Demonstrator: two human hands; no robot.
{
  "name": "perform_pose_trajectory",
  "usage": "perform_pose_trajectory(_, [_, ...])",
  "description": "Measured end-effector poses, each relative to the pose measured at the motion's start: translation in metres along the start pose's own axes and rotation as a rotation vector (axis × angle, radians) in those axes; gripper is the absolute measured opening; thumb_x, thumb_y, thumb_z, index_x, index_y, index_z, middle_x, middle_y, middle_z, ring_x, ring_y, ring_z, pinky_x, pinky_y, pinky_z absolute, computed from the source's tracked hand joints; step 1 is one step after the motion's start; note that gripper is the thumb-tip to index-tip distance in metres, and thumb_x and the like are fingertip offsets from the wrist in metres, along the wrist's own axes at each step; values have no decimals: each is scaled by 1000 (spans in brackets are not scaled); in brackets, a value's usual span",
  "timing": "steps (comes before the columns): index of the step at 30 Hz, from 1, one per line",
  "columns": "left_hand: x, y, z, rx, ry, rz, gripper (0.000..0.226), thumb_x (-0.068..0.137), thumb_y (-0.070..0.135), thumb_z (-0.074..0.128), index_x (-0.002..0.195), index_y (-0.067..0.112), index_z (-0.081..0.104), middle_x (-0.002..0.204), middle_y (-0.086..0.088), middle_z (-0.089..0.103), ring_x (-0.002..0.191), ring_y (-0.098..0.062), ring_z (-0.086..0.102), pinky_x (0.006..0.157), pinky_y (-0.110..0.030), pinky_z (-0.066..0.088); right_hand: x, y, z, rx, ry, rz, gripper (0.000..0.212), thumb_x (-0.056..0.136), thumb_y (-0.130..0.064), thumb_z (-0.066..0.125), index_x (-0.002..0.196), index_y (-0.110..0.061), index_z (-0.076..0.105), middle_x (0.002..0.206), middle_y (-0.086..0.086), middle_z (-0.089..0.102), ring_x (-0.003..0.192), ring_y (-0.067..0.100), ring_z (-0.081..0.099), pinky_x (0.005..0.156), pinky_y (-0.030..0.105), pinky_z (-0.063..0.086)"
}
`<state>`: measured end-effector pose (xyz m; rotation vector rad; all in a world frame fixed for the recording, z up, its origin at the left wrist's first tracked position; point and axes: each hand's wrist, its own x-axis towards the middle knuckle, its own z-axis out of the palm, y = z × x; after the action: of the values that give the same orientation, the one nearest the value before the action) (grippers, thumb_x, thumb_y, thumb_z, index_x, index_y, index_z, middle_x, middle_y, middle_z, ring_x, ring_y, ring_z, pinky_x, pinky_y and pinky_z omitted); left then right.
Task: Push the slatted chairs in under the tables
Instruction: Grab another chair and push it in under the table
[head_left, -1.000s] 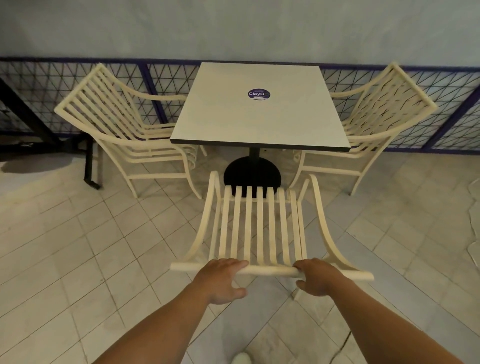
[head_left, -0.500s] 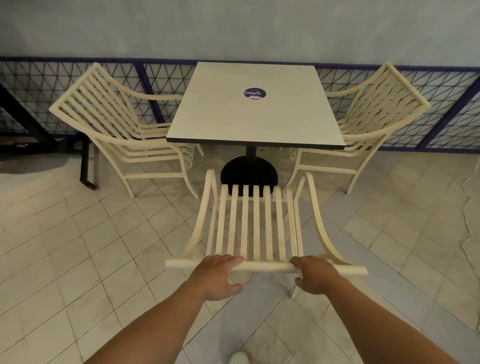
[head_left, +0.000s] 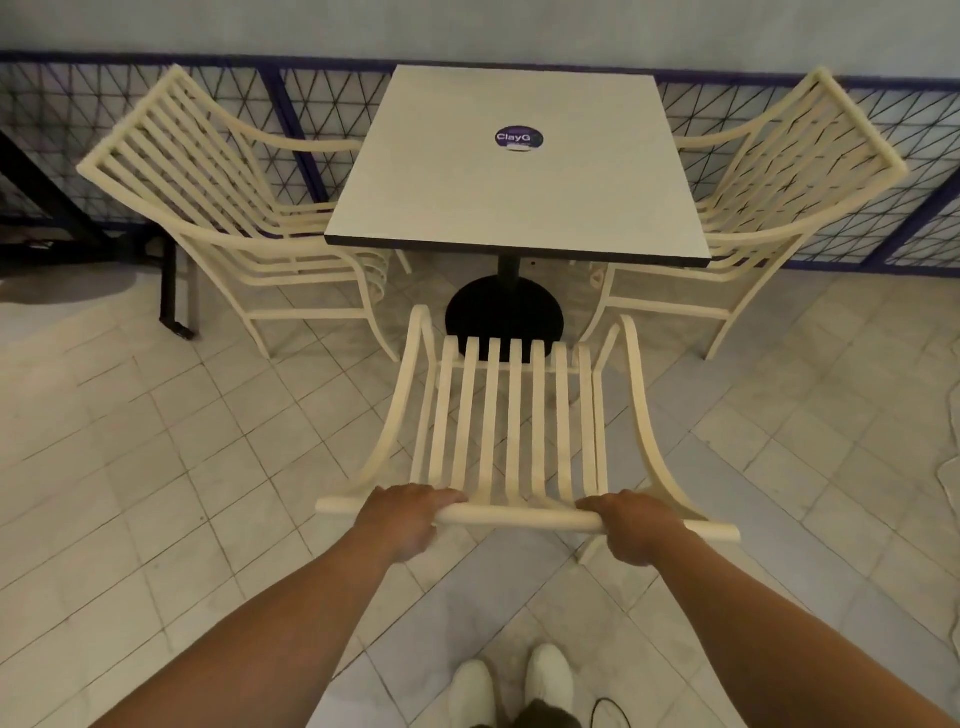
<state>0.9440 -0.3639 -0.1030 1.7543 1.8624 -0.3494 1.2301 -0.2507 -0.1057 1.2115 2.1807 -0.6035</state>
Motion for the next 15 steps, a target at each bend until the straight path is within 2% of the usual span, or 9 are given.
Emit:
perform_pose_trajectory(2, [7,-2,1,60,-13,-32,70,97,14,52,148,56,30,127,2,60,108,-23,61,75,-35,39,6,3,-1,10,-20,-35,64,91,-15,63,144,-42,42,121,-4,61,99,15,61,93,33,52])
perform_pose_trajectory(4, [12,-2,-1,95,-32,-32,78,95,5,52,149,57,27,123,-2,61,103,-25,62,71,-33,39,9,5,-3,31,-37,-68,62,91,-15,63,143,-42,44,120,-4,61,96,14,59,93,33,51])
perform_pose_trajectory(15, [57,-11,-33,71,-26,-24,81,93,-1,48,147,57,31,124,0,60,104,-25,61,71,-33,37,42,17,-40,53,2,-85,61,94,-12,59,144,-43,44,122,-3,59,104,17,59,94,34,48])
